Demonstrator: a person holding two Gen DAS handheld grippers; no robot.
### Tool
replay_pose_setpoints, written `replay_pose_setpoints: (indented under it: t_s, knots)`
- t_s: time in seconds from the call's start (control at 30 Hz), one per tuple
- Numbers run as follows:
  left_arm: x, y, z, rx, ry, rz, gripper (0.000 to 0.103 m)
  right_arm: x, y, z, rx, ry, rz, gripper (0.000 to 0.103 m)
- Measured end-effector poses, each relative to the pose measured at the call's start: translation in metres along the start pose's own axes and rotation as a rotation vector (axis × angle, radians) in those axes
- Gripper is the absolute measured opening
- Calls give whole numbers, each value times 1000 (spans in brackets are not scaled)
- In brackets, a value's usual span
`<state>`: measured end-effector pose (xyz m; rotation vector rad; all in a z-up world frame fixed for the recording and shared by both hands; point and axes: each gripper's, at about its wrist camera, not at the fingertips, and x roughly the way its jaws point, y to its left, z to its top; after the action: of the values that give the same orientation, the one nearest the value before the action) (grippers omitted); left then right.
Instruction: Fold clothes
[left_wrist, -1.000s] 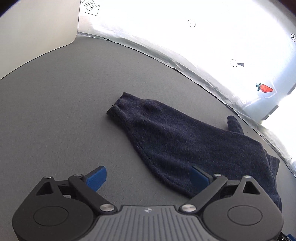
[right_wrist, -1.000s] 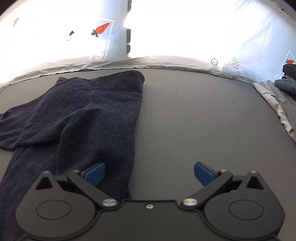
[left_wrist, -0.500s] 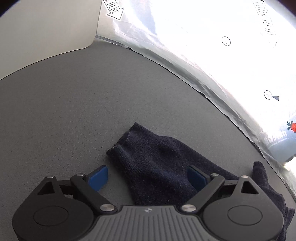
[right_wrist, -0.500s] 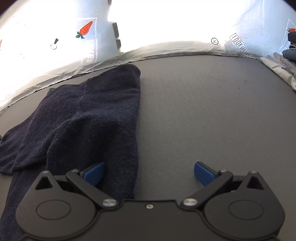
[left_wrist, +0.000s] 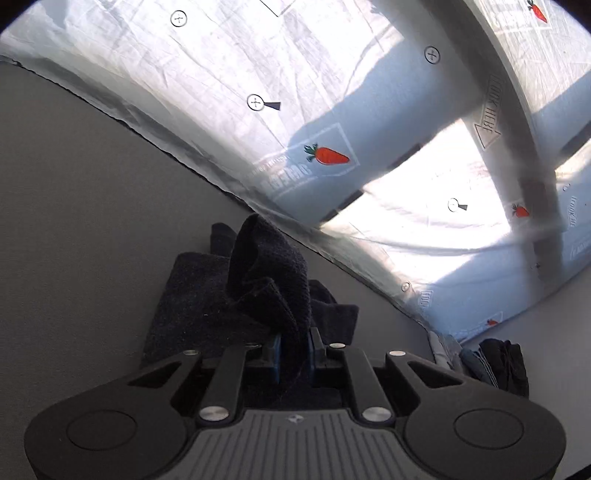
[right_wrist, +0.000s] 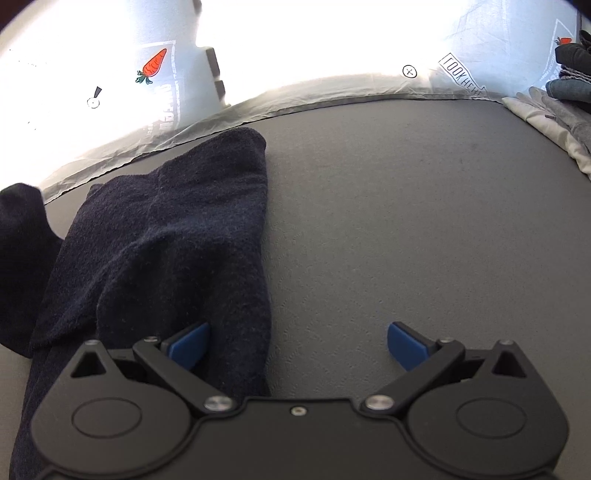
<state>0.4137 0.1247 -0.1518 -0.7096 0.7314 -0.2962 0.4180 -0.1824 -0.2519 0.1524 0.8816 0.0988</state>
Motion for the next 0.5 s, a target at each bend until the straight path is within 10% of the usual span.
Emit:
replay_pose_setpoints:
  t_s: [0.2, 0.33, 0.5]
  knots:
    - [44, -19, -60, 44, 252, 58, 32, -14, -12, -1, 68, -7, 8, 102]
    - [34, -8, -59, -5, 214, 90, 40, -29, -22, 7, 151, -40, 55, 97]
    - [27, 16, -43, -89, 169, 189, 43, -31, -13, 26, 202, -51, 240, 58]
